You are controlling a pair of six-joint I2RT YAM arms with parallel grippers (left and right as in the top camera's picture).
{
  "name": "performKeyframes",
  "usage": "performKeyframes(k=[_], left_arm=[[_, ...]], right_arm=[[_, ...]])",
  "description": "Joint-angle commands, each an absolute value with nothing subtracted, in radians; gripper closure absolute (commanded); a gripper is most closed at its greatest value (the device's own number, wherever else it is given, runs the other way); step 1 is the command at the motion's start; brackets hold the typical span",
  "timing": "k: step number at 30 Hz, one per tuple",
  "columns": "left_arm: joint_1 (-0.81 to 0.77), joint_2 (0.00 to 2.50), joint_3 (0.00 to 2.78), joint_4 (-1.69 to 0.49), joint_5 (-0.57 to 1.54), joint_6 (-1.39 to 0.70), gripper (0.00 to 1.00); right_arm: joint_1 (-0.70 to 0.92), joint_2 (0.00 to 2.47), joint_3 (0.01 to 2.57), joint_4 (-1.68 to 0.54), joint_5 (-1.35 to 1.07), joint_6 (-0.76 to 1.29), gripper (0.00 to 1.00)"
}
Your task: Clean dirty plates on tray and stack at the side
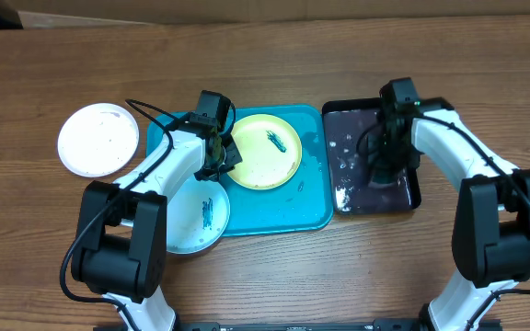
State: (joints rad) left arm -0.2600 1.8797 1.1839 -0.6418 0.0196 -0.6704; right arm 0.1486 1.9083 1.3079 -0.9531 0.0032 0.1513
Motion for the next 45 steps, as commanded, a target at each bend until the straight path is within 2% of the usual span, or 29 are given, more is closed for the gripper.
performKeyframes(k=[1,5,7,9,14,18,19,25,34,36,45], left_arm=[[-0.255,1.896,1.183,-0.641,0.041,-0.651,0.80],[-0.255,1.896,1.183,-0.641,0.045,-0.651,0.72],[-0.255,1.896,1.183,-0.641,0.045,-0.651,0.73],[-0.255,1.896,1.183,-0.642,0.045,-0.651,0.77],[-0.255,1.896,1.189,-0.646,0.047,-0.651,0.80],[-0.254,1.896,1.201,-0.665,0.072,-0.650,0.95],[-0.254,1.896,1.208,-0.679,0.071,-0.650,0.96],[-0.255,1.896,1.242,-0.717,0.034,-0.650,0.90],[-0.255,1.896,1.245,-0.717,0.034,-0.650,0.89],[-0.255,1.896,1.245,-0.718,0.034,-0.650,0.96],[-0.260,1.896,1.243,-0.731,0.039,-0.632,0.96]], right_arm=[[0.149,1.892,1.411,-0.995,-0.002,0.148,0.96],[0.149,1.892,1.441,-1.030,-0.002,0.148,0.96],[0.149,1.892,1.441,-1.035,-0.002,0.148,0.96],[0.149,1.892,1.441,-1.038,-0.002,0.148,0.96],[0.150,1.892,1.444,-1.048,-0.002,0.148,0.96],[0.152,1.892,1.449,-1.049,-0.002,0.148,0.96],[0.152,1.892,1.449,-1.050,-0.002,0.148,0.96],[0.152,1.892,1.448,-1.050,-0.002,0.148,0.95],[0.152,1.892,1.448,-1.046,-0.002,0.148,0.93],[0.152,1.892,1.448,-1.047,-0.002,0.148,0.93],[0.152,1.892,1.448,-1.063,-0.002,0.148,0.96]])
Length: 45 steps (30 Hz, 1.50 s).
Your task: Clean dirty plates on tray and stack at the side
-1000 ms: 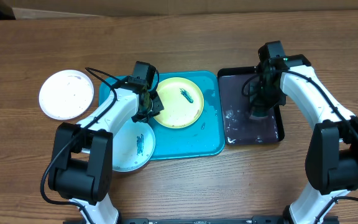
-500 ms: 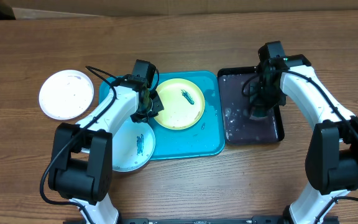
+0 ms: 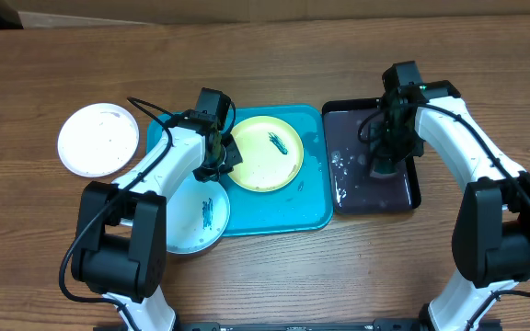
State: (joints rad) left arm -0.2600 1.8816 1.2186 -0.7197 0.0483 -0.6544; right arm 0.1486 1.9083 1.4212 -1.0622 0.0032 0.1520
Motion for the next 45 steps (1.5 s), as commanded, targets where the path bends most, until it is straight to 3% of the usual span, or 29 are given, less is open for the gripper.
performKeyframes(k=[1,21,31,40,45], left_arm=[[-0.264,1.896,1.242,-0.737,0.042,-0.631,0.96],[-0.315,1.896,1.231,-0.740,0.068,-0.557,0.96],[-0.315,1.896,1.231,-0.736,0.068,-0.557,0.96],[-0.315,1.896,1.231,-0.731,0.068,-0.557,0.96],[-0.315,1.896,1.231,-0.728,0.068,-0.557,0.96]], right_arm=[[0.152,1.892,1.448,-1.065,-0.002,0.148,0.96],[0.152,1.893,1.536,-1.168,-0.081,0.115,0.96],[0.152,1.893,1.333,-0.961,-0.080,0.114,0.96],[0.163,1.889,1.602,-1.150,-0.103,0.100,0.96],[0.197,1.889,1.711,-1.191,-0.236,0.100,0.96]])
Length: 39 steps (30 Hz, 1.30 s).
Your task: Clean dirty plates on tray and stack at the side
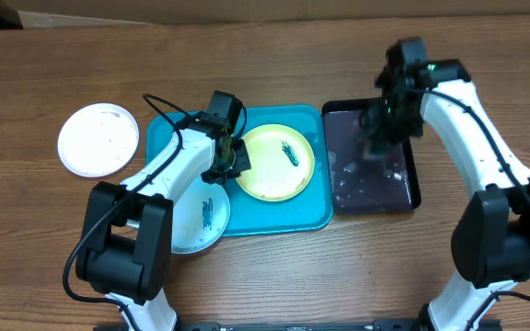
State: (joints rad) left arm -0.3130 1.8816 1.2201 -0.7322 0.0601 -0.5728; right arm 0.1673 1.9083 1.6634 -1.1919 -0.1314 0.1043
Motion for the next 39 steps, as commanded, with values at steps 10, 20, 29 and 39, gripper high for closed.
performKeyframes(k=[10,20,29,39], left_arm=[[-0.315,1.896,1.231,-0.729,0.068,-0.557,0.96],[-0.315,1.896,1.231,-0.730,0.068,-0.553,0.95],[-0.315,1.896,1.231,-0.730,0.067,-0.553,0.94],[-0.315,1.896,1.231,-0.732,0.067,-0.553,0.95]], right_arm=[[0.402,1.894,1.706,-1.036,-0.348,0.104,0.96],[0.636,1.994,1.705,-0.996,0.129,0.108,0.96],[0.636,2.098,1.705,-0.972,0.194,0.107,0.96],[0.603,2.125,1.695,-0.942,0.191,0.107,0.96]])
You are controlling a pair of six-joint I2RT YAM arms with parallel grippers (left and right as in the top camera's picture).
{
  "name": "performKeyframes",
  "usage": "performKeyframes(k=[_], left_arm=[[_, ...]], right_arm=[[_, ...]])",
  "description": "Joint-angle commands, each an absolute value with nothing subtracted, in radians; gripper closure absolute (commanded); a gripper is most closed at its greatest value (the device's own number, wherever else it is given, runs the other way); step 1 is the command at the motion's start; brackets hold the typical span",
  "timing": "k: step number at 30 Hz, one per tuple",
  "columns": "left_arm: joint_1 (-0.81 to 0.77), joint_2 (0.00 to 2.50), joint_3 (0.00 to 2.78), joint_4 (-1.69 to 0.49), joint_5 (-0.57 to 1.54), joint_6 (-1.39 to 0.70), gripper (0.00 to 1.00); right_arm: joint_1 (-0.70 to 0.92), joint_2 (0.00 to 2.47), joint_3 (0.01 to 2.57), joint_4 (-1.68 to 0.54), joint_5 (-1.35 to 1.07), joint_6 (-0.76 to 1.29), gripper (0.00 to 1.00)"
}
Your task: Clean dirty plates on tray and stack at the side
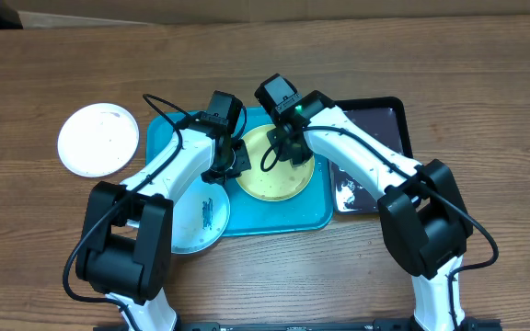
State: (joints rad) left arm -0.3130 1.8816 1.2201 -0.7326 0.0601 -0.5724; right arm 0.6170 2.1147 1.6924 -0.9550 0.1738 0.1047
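Observation:
A yellow plate [274, 184] lies on the teal tray [311, 213], a little right of its middle. My left gripper [232, 164] is shut on the plate's left rim. My right gripper [288, 152] hangs low over the plate's upper middle and hides the green smear there; its fingers and whatever they hold are hidden under the wrist. A pale plate [187, 225] with a blue-green smear overhangs the tray's front left corner. A clean-looking white plate [98, 139] rests on the table left of the tray.
A dark tray [389, 124] with wet white specks stands right of the teal tray, partly covered by my right arm. Black cables loop over the left arm near the teal tray's back left corner. Wooden table all round.
My right gripper was above the dark tray and is now over the yellow plate on the teal tray. The left gripper and the plate have stayed in place.
At first my right gripper was down in the dark tray while the left held the yellow plate's left rim. Later the plate sat slightly further right and the right gripper was raised over the dark tray. Now the right gripper is over the plate.

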Motion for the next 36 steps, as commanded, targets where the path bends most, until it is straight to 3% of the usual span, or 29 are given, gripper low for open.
performKeyframes(k=[1,8,11,13,31,32,34,36], left_arm=[[-0.315,1.896,1.231,-0.732,0.064,-0.553,0.94],[-0.315,1.896,1.231,-0.732,0.064,-0.553,0.94],[-0.315,1.896,1.231,-0.733,0.064,-0.553,0.94],[-0.315,1.896,1.231,-0.733,0.064,-0.553,0.94],[-0.315,1.896,1.231,-0.733,0.064,-0.553,0.93],[-0.315,1.896,1.231,-0.733,0.064,-0.553,0.93],[-0.315,1.896,1.231,-0.733,0.064,-0.553,0.93],[-0.315,1.896,1.231,-0.733,0.064,-0.553,0.93]], right_arm=[[0.600,2.125,1.686,-0.935,0.176,0.107,0.95],[0.600,2.125,1.628,-0.889,0.130,0.104,0.91],[0.600,2.127,1.608,-0.871,0.130,0.104,0.68],[0.600,2.127,1.607,-0.867,0.131,0.103,0.64],[0.600,2.127,1.633,-0.925,0.130,0.104,0.62],[0.600,2.128,1.629,-0.918,0.130,0.104,0.63],[0.600,2.135,1.615,-0.900,0.130,0.104,0.76],[0.600,2.140,1.603,-0.885,0.130,0.104,0.76]])
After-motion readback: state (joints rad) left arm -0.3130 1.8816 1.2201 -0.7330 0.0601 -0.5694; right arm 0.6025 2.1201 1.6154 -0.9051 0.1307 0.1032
